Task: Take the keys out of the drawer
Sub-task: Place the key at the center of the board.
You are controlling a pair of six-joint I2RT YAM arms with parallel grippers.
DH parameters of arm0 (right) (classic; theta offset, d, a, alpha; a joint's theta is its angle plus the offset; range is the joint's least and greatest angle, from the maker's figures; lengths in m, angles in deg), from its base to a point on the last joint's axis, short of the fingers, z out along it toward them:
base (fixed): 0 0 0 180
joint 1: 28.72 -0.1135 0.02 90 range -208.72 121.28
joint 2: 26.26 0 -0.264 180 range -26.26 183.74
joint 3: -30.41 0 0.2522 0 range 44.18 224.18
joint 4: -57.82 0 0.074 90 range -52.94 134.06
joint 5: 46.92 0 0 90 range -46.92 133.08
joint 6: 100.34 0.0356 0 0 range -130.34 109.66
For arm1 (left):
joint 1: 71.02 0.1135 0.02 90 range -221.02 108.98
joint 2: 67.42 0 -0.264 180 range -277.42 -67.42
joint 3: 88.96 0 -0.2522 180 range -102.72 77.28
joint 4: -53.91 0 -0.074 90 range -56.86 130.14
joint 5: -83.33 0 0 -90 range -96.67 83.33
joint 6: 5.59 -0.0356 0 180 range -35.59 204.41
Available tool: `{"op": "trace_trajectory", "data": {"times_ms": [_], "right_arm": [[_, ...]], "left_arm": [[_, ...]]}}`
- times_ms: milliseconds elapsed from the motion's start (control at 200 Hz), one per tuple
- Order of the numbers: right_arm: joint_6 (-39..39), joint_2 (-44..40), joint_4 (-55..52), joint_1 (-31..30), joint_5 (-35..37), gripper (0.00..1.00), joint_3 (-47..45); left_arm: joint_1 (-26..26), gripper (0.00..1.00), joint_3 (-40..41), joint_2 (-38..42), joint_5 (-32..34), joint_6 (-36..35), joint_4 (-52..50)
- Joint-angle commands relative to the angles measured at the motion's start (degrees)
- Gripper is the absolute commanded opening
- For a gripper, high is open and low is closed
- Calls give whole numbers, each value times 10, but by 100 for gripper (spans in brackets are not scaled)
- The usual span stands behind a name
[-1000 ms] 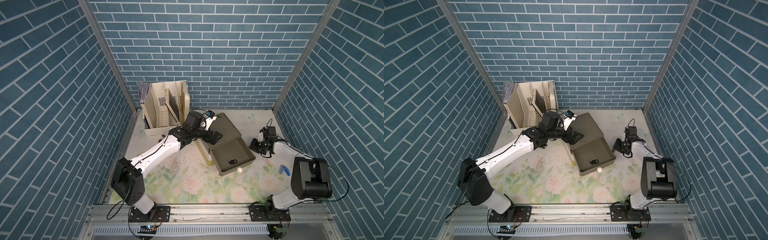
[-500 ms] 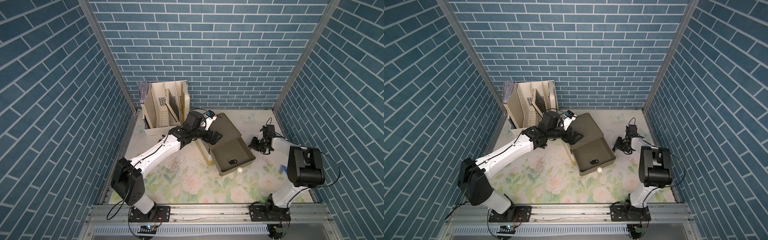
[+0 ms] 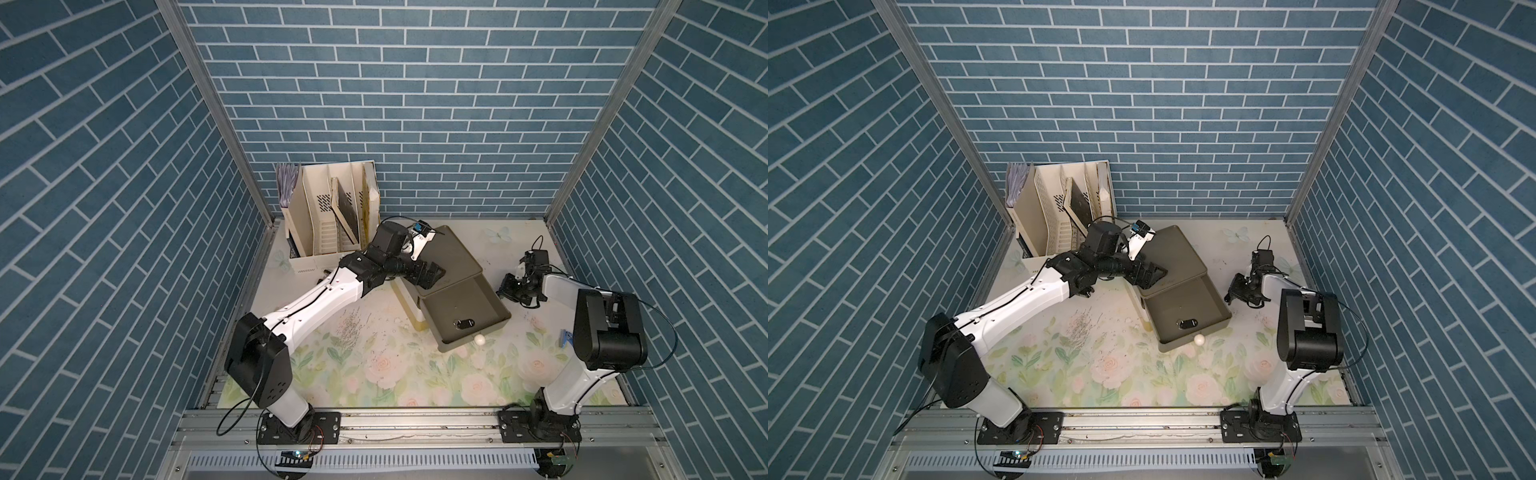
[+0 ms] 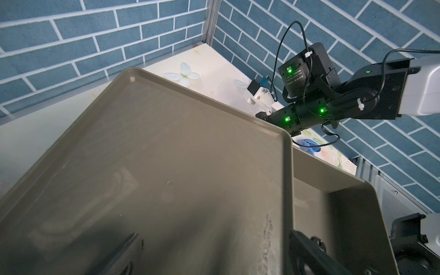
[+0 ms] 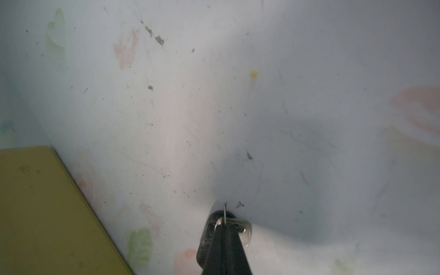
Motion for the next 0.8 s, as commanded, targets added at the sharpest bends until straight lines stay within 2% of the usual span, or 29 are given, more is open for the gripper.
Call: {"op": "trace_trajectory", "data": {"times_ms": [0,545,795], "right_arm": [[-21,6,1,5,-2,3,5],[-24,-36,-24,7,4,28,3],[-33,-112,-74,7,10,32,18]], "left_arm": [[-4,100,-10,-6,0,-6,-7],[-4,100,-3,10,18,-3,2],[-4,100,8,26,27,4,10]]}}
